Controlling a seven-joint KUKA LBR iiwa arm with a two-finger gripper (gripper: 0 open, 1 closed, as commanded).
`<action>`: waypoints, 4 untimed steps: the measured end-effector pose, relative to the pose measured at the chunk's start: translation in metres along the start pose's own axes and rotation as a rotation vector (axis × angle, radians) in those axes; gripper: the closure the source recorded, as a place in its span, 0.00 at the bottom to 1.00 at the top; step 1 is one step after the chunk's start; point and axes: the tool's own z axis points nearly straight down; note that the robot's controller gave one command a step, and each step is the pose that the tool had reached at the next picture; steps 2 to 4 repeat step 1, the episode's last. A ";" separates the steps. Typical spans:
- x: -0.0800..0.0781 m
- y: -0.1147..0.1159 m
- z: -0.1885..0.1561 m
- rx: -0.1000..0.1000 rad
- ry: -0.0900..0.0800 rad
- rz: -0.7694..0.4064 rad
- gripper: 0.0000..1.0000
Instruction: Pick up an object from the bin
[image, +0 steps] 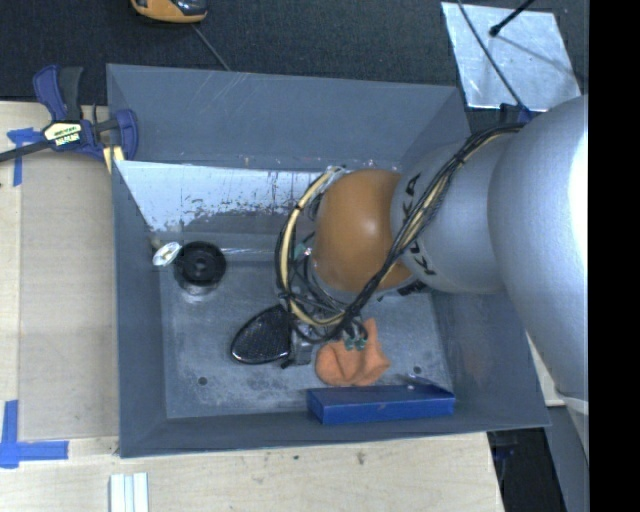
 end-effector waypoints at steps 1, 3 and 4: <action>-0.010 -0.008 -0.140 0.001 0.000 -0.016 1.00; -0.010 -0.008 -0.140 0.001 0.000 -0.016 1.00; -0.010 -0.008 -0.140 0.001 0.000 -0.016 1.00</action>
Offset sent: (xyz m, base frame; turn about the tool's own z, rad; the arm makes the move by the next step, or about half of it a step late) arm 0.0000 0.0000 0.0000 0.0000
